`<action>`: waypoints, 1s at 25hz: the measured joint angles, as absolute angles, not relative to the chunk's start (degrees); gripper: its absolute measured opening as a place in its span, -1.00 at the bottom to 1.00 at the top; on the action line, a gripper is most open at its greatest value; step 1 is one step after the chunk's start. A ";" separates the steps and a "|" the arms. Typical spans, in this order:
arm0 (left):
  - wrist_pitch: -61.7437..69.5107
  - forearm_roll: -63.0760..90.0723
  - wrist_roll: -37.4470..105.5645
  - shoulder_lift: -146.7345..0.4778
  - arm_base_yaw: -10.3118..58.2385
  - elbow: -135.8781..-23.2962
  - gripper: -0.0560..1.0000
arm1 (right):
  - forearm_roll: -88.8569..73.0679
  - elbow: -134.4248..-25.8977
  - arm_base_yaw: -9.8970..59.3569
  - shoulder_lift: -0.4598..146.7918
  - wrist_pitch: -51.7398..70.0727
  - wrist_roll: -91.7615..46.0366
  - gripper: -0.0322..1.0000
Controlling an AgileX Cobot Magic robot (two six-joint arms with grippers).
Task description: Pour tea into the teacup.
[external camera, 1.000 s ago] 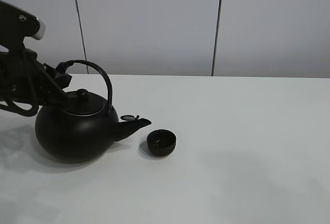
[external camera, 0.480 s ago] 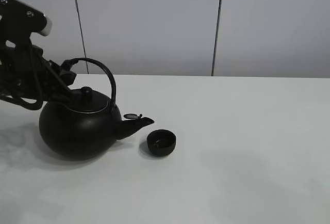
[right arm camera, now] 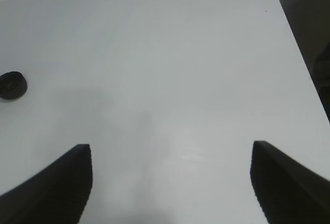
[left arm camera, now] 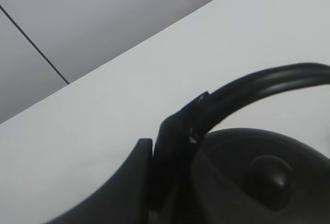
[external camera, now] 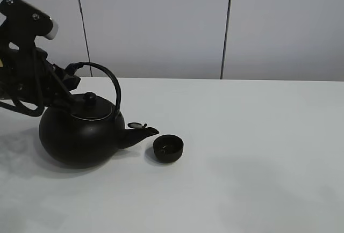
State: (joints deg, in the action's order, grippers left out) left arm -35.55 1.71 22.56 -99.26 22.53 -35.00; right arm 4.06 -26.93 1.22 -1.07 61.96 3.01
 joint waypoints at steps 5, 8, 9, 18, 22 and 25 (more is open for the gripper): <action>-35.55 1.71 24.21 -99.26 22.53 -35.17 -0.67 | 4.06 -26.93 1.22 -1.07 61.96 3.01 0.18; -35.55 1.71 24.62 -99.26 22.53 -35.17 -0.67 | 4.06 -26.93 1.22 -1.07 61.96 3.01 0.18; -35.55 1.71 24.69 -99.26 22.53 -35.17 -0.67 | 4.06 -26.93 1.22 -1.07 61.96 3.01 0.18; -35.55 1.71 25.57 -99.26 22.53 -35.18 -0.67 | 4.06 -26.93 1.22 -1.07 61.96 3.01 0.18; -35.55 1.71 26.21 -99.26 22.53 -35.18 -0.67 | 4.06 -26.93 1.22 -1.07 61.96 3.01 0.18; -35.55 1.71 26.32 -99.26 22.53 -35.18 -0.67 | 4.06 -26.93 1.22 -1.07 61.96 3.01 0.18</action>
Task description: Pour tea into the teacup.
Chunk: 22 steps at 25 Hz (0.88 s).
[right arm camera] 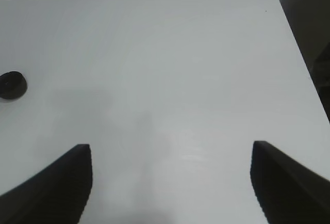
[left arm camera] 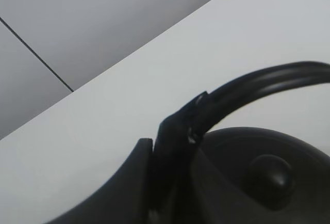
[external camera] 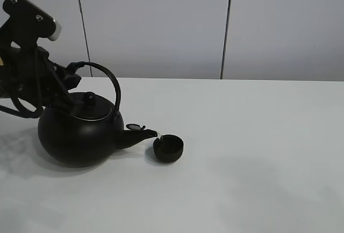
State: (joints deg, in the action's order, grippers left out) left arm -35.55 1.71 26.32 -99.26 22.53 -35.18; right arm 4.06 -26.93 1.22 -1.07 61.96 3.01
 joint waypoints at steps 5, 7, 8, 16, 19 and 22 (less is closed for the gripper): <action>-35.55 1.71 26.29 -99.26 22.53 -35.18 -0.67 | 4.06 -26.93 1.22 -1.07 61.89 3.01 0.18; -35.55 1.71 26.33 -99.21 22.53 -35.18 -0.67 | 4.06 -26.93 1.22 -1.07 61.95 3.01 0.18; -35.55 1.71 26.33 -99.21 22.53 -35.18 -0.67 | 4.06 -26.93 1.22 -1.07 61.95 3.01 0.18; -35.55 1.71 26.33 -99.21 22.53 -35.18 -0.67 | 4.06 -26.93 1.22 -1.07 61.95 3.01 0.18; -35.55 1.71 26.33 -99.21 22.53 -35.18 -0.67 | 4.06 -26.93 1.22 -1.07 61.95 3.01 0.18; -35.55 1.76 21.99 -99.21 22.53 -35.18 -0.67 | 4.06 -26.93 1.22 -1.07 61.95 3.01 0.18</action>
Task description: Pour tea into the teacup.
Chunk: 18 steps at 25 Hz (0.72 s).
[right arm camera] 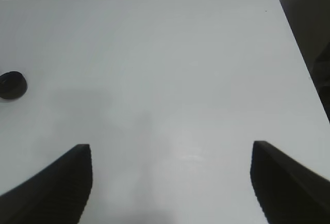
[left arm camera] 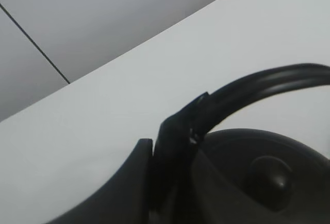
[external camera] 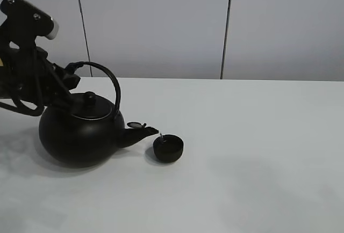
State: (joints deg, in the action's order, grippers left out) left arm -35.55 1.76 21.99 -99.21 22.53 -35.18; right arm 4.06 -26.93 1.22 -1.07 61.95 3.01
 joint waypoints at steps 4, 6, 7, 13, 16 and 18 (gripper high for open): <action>-35.95 1.65 15.15 -98.74 22.53 -35.18 -0.67 | 4.06 -26.93 1.22 -1.07 61.95 3.01 0.18; -35.95 1.52 13.37 -97.63 22.53 -35.18 -0.67 | 4.06 -26.93 1.22 -1.07 61.95 3.01 0.18; -35.95 1.46 12.37 -96.99 22.53 -35.18 -0.67 | 4.06 -26.93 1.22 -1.07 61.95 3.01 0.18; -36.32 -0.44 7.65 -92.42 21.35 -34.65 -0.67 | 4.06 -26.93 1.22 -1.07 62.00 3.01 0.18; -37.14 -3.73 4.32 -91.39 18.68 -33.31 -0.67 | 4.06 -26.93 1.22 -1.07 61.96 3.01 0.18; -38.43 -5.87 2.15 -91.22 16.30 -31.80 -0.67 | 4.06 -26.93 1.22 -1.07 61.96 3.01 0.18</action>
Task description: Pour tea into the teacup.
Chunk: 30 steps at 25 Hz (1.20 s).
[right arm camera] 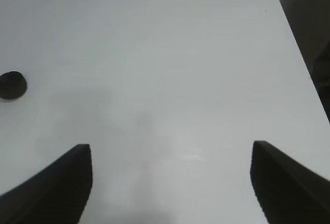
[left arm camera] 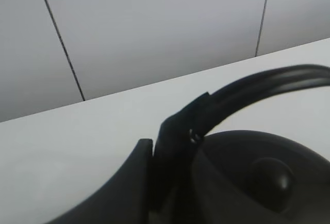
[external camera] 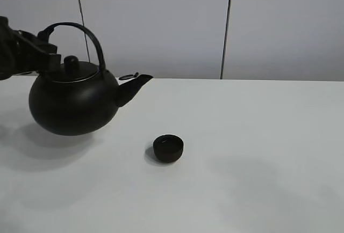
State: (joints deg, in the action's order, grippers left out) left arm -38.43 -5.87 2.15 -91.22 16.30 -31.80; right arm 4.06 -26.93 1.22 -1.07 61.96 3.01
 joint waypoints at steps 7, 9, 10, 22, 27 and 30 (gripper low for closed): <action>-46.85 -12.83 -1.97 -91.22 7.45 -24.17 -0.67 | 4.06 -26.93 1.22 -1.07 61.96 3.01 0.18; -48.85 -14.56 -2.28 -91.22 5.52 -22.80 -0.67 | 4.06 -26.93 1.22 -1.07 61.96 3.01 0.18; -49.57 -15.32 -2.43 -91.22 4.51 -22.33 -0.67 | 4.06 -26.93 1.22 -1.07 61.96 3.01 0.18; -57.40 -20.16 -2.39 -98.27 0.18 -21.68 -0.67 | 4.06 -26.93 1.22 -1.07 61.96 3.01 0.18; -57.80 -20.77 -1.84 -100.82 0.18 -21.68 -0.67 | 4.06 -26.93 1.22 -1.07 61.90 3.01 0.18; -58.51 -22.46 -0.73 -101.99 0.14 -21.73 -0.67 | 4.06 -26.93 1.22 -1.07 61.95 3.01 0.18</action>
State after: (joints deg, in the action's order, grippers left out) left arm -58.51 -22.46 -0.73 -101.99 0.14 -21.73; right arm 4.06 -26.93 1.22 -1.07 61.95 3.01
